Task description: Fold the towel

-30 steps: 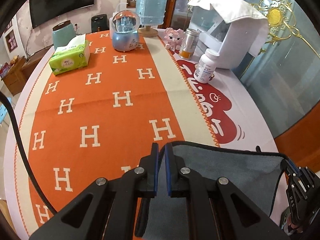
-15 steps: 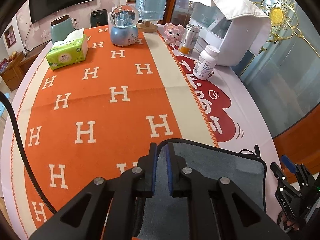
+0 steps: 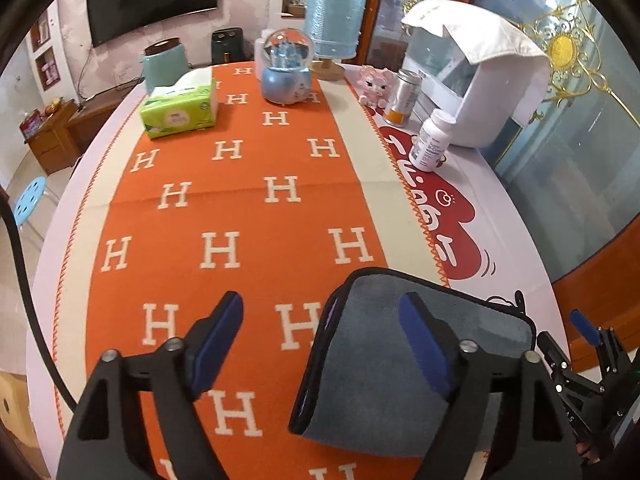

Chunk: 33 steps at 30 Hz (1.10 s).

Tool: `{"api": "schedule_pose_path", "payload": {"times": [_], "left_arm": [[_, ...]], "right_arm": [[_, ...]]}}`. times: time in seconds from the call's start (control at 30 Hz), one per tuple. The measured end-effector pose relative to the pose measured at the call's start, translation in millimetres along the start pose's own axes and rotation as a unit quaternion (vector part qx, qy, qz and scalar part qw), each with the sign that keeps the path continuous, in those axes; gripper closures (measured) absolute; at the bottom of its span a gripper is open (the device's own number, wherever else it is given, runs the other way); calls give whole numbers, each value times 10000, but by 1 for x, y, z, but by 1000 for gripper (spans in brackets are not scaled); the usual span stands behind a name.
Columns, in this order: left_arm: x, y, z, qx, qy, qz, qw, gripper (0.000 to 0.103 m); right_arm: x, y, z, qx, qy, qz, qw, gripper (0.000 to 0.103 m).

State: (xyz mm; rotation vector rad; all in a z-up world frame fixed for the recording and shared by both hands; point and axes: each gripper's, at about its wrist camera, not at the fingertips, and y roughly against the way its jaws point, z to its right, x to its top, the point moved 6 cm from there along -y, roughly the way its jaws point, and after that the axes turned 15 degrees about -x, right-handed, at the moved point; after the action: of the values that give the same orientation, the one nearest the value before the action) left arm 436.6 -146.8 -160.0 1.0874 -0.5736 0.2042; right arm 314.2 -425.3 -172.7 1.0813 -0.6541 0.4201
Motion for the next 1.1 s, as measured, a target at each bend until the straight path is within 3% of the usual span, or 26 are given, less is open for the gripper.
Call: {"api": "schedule_pose_path", "payload": {"times": [0.07,0.13,0.43,1.1], "left_arm": [[-4,10,-4,64,59,43,10000,15],[-9,20,-8,132,94,97,9998,9],[-44,67,-20,176,174,195,9995,4],[-174,204,-47,239,111,310,9992,2]], "right_arm": [[1,6,-4,61,16,44,10000,30],[2,12,-8,101,26,90,9999,22],[-9,49,-25,255,-52,137,9996,1],[-98,176,-85,675,-225,-9,9975,0]]}}
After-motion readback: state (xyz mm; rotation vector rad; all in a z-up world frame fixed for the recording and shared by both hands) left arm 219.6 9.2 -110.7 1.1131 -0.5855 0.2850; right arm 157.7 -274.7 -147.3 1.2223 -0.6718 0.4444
